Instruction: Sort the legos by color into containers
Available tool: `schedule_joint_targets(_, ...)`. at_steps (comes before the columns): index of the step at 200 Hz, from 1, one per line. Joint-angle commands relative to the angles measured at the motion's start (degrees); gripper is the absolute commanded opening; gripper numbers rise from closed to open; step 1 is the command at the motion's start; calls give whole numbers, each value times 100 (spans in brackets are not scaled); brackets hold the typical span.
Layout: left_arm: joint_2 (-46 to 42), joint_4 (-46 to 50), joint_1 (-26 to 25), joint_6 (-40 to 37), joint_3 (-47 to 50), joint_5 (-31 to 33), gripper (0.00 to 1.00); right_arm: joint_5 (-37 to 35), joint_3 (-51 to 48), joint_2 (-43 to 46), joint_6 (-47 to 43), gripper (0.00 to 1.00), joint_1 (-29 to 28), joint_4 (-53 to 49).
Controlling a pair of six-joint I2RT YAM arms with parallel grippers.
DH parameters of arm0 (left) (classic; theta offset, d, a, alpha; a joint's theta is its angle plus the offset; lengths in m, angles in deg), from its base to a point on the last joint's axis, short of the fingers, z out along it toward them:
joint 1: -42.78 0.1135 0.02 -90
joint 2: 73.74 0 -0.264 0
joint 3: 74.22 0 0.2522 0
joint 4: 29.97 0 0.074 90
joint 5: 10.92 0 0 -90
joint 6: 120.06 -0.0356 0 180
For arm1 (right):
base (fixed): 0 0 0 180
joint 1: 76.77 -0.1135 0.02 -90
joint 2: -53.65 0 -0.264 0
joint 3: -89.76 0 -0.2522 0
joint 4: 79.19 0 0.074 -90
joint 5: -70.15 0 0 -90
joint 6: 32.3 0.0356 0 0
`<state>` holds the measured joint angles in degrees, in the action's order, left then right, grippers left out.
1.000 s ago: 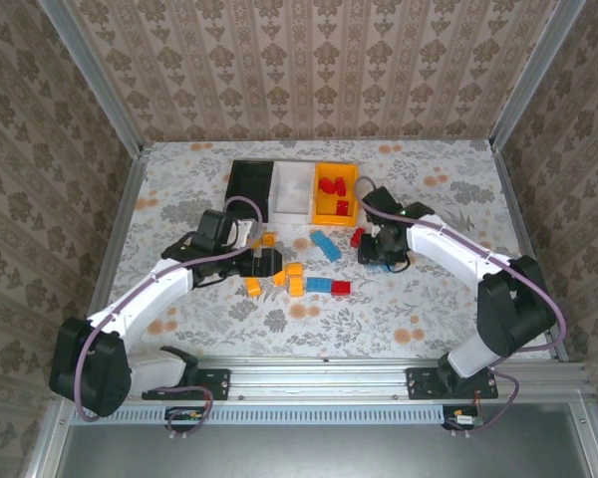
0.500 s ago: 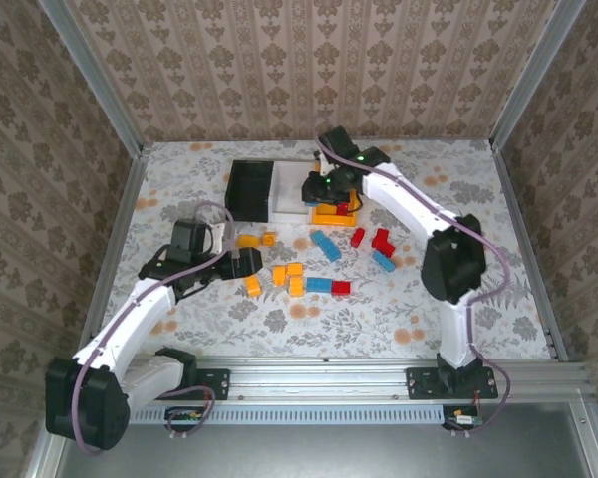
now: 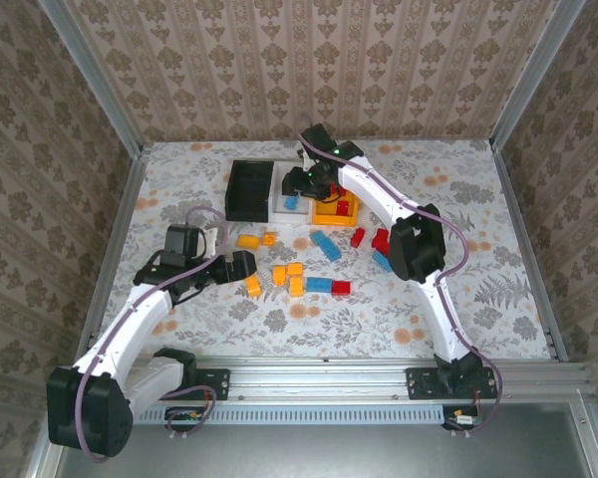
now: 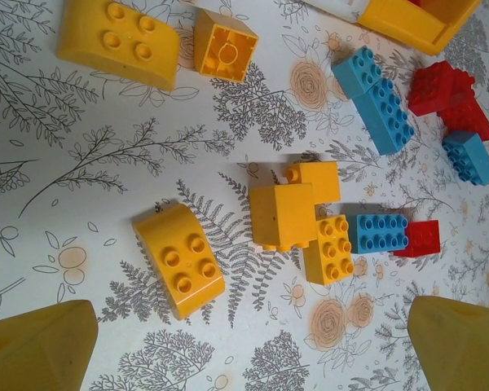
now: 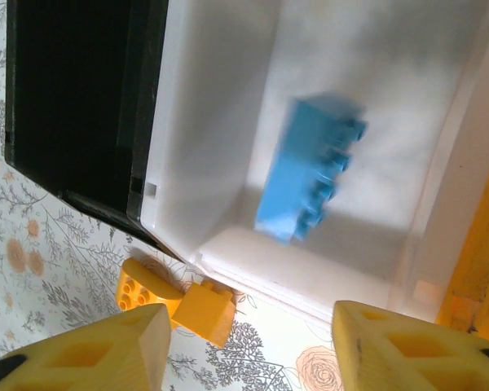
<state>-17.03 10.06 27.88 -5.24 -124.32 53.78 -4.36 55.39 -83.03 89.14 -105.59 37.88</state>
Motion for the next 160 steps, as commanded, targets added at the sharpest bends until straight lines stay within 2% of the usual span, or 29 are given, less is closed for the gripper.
schedule_joint_targets(1,-84,73,44,-97,57,-101,100,23,216,-10,29,59,-7,-263)
schedule_joint_targets(30,-93,85,42,-98,50,-104,100,-9,120,260,-49,60,-10,-382)
schedule_joint_targets(45,-113,77,51,-90,56,-98,100,-95,-255,660,-85,60,-19,-300)
schedule_joint_targets(68,-120,82,47,-98,48,-115,100,-336,-1280,1568,-235,61,-18,-35)
schedule_joint_targets(108,-147,-29,41,-62,107,-230,100,-1229,-3642,3251,-769,64,208,-2)
schedule_joint_targets(160,199,-405,-203,51,112,-380,100,-1954,-5809,4248,-1267,68,839,-163)
